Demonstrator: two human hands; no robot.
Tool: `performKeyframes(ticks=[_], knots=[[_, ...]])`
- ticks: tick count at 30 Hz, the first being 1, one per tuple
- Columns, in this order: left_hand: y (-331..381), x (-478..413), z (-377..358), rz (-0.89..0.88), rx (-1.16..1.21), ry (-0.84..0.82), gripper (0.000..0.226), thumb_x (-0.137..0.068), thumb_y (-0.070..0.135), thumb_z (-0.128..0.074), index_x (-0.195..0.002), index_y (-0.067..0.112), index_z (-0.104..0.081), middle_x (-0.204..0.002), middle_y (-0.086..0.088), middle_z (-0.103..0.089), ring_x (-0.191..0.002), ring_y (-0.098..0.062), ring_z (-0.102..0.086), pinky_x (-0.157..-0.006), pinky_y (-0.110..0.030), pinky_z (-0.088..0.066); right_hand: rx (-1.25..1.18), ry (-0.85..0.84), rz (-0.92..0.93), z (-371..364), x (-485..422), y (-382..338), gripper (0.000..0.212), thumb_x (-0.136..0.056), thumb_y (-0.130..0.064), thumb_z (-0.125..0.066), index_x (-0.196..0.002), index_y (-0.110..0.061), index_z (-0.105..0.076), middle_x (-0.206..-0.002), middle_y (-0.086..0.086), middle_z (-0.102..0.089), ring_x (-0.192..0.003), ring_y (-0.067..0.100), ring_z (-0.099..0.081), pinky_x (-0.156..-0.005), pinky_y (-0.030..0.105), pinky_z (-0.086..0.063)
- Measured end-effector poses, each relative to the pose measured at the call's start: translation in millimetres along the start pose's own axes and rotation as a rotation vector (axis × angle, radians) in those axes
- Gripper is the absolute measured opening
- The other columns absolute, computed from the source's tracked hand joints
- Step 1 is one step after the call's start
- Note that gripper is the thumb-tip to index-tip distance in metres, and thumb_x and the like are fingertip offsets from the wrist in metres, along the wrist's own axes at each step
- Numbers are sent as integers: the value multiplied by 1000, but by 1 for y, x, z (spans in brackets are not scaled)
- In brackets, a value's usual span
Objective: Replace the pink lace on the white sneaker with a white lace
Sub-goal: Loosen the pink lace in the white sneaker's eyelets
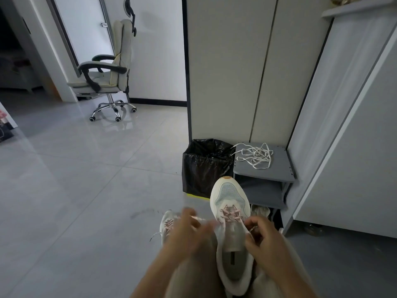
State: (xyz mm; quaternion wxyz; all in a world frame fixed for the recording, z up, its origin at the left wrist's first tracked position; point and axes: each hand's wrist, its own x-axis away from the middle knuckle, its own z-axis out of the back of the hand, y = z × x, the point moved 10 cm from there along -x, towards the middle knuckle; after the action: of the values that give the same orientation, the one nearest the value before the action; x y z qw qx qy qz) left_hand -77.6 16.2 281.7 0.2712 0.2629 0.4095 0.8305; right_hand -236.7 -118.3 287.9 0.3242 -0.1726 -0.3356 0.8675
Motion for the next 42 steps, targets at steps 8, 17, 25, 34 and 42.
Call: performKeyframes(ticks=[8,17,25,34,42], knots=[[36,22,-43,-416,-557,74,30,-95,20,-35,-118,14,-54,-93,4,-62,-75,-5,-54,-66,-9,-37,222,-10,135,13,17,-28,23,-76,-46,-59,-96,-45,-48,-69,-21,-58,-68,-6,-58,-59,16,-50],[42,22,-33,-489,-364,104,40,-86,60,-40,-123,46,-34,-95,23,-54,-84,3,-54,-83,-13,-44,65,-39,24,5,2,-12,35,-79,-37,-66,-104,-45,-42,-79,-17,-60,-78,-8,-57,-67,18,-53],[81,-20,-50,-500,-491,-15,27,-96,27,-48,-120,21,-58,-124,3,-50,-112,-13,-50,-99,-21,-40,-61,-52,47,0,-25,-12,18,-92,-21,-54,-92,-39,-53,-95,-22,-59,-86,-8,-57,-77,7,-45],[69,-28,-42,-556,-203,-88,13,-90,14,-57,-97,9,-66,-88,16,-44,-79,0,-47,-77,-5,-37,250,-218,283,-11,-59,-32,13,-93,-27,-53,-98,-21,-62,-95,-12,-54,-82,-1,-49,-68,10,-36],[28,-35,-9,-467,36,51,32,-83,6,-66,-71,34,-56,-84,6,-55,-81,-3,-55,-71,-12,-41,-153,-92,93,-11,-45,-3,20,-89,-16,-58,-79,-32,-53,-84,-14,-59,-87,2,-54,-69,12,-41]])
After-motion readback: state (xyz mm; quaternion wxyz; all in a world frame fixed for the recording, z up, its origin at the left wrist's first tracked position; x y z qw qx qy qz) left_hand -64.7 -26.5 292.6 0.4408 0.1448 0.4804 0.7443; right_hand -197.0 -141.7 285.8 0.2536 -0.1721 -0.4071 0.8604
